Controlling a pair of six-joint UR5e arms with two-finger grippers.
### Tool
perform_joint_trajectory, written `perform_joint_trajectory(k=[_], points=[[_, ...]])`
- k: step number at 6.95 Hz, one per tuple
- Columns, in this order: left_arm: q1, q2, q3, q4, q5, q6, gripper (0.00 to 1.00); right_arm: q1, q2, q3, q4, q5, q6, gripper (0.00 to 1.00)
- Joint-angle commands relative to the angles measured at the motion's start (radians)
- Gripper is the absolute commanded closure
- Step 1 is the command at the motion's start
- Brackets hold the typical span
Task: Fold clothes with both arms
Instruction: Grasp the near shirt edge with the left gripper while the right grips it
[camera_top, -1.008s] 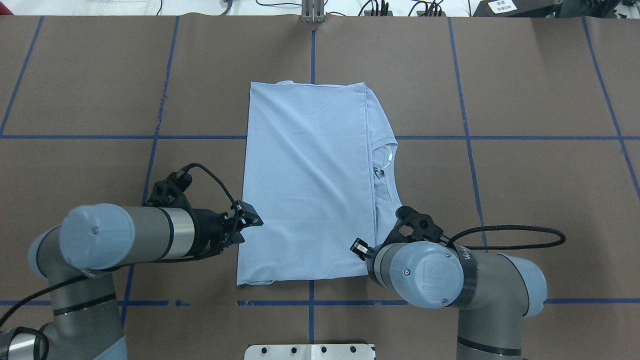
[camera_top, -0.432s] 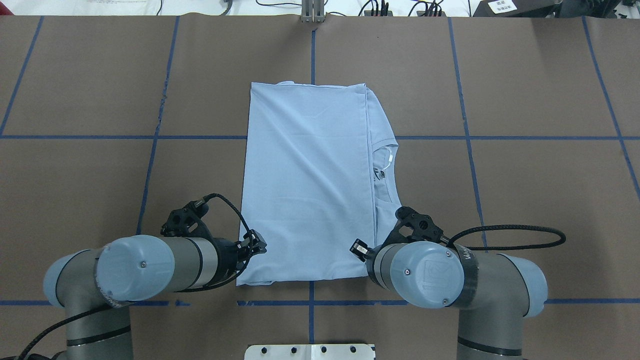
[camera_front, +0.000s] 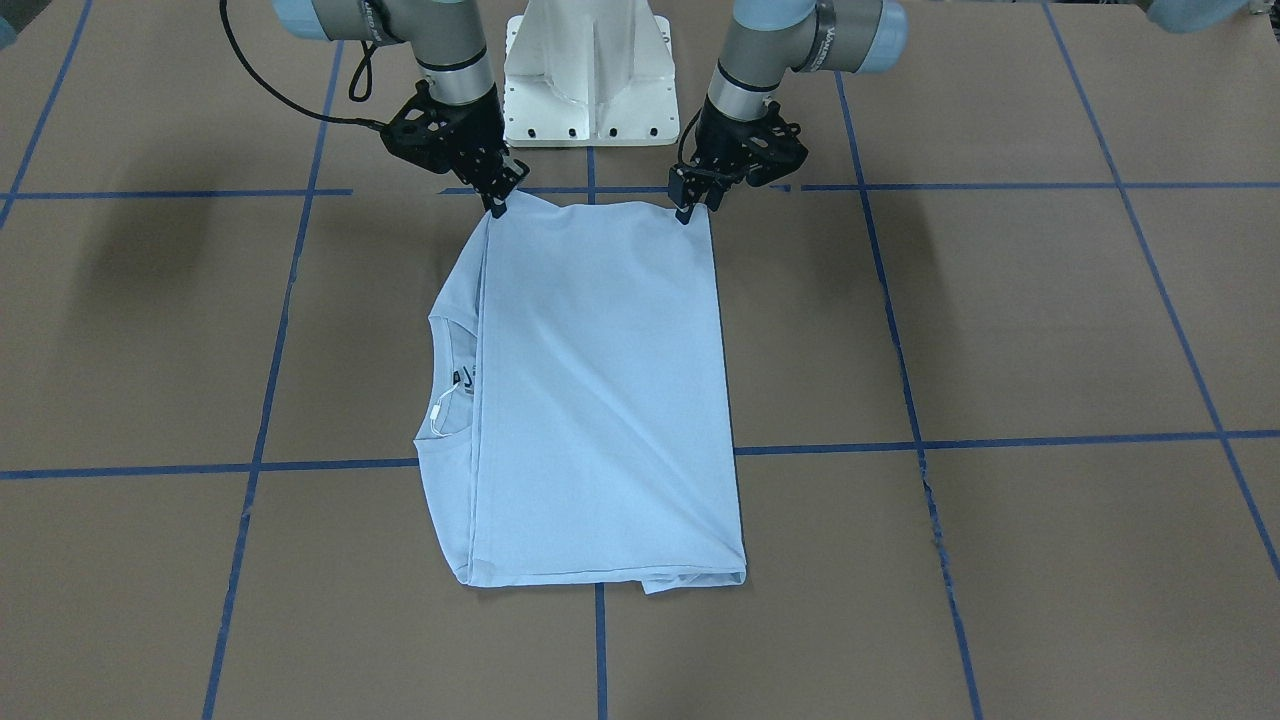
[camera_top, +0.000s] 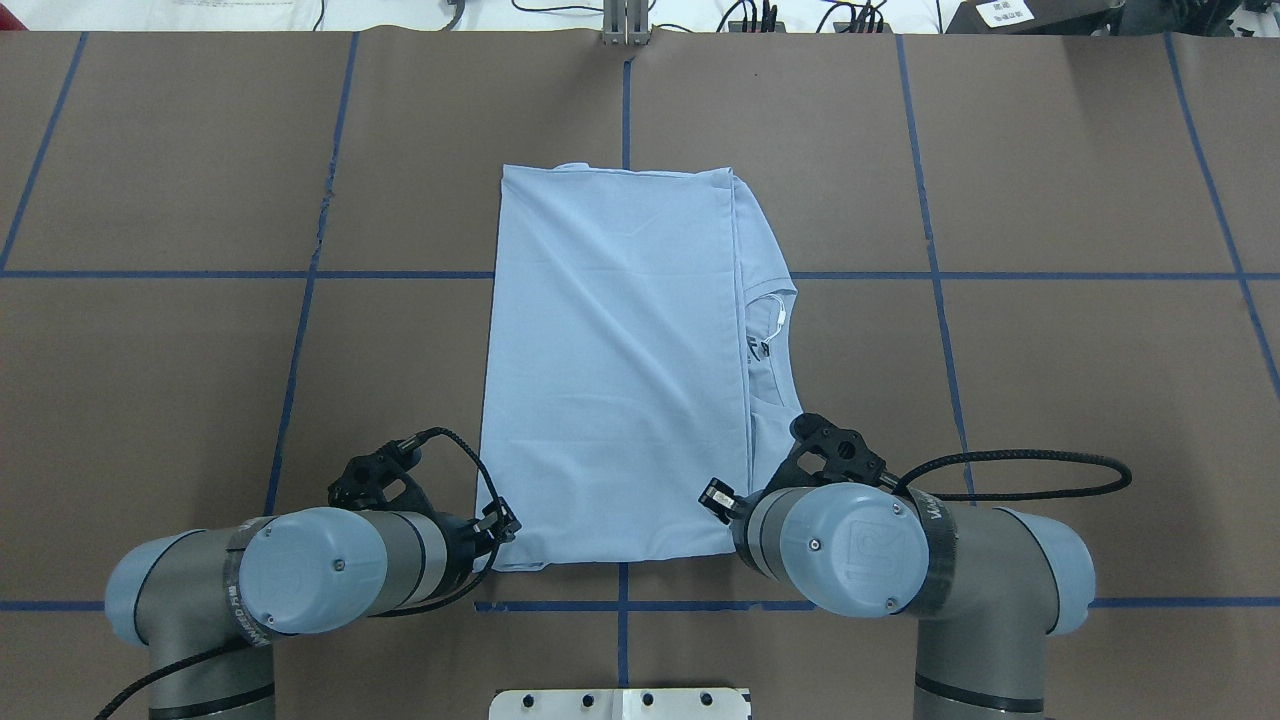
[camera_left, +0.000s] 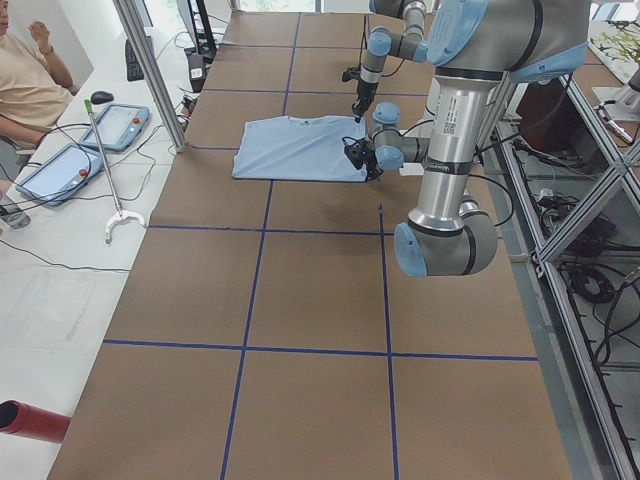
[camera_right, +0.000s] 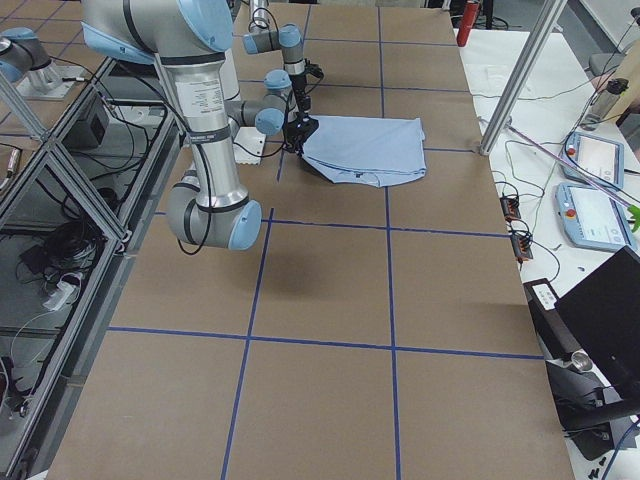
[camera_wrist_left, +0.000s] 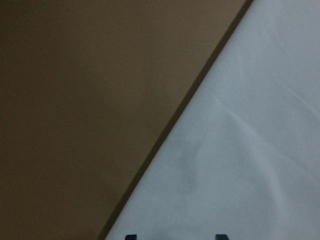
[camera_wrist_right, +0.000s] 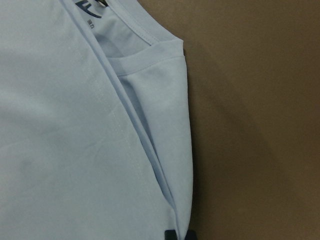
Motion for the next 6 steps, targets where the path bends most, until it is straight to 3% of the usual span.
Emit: perform_joint_trajectory(k=[1,3,4,5,6], points=[[0.007,-0.002,0.030,0.002,-0.001,-0.001,0.39,0.000,0.000,0.002,0.000,0.002,-0.001,1.00],[0.007,-0.011,0.030,0.003,-0.003,-0.001,0.45,0.000,0.002,0.011,0.000,0.000,0.001,1.00],[0.007,-0.012,0.026,0.003,-0.003,-0.009,0.78,0.000,0.000,0.017,0.000,0.000,0.001,1.00],[0.007,-0.011,0.017,0.003,-0.004,-0.027,1.00,0.000,0.000,0.017,0.000,0.000,0.001,1.00],[0.007,-0.012,0.014,0.003,-0.006,-0.027,1.00,0.000,0.000,0.020,0.000,-0.002,0.001,1.00]])
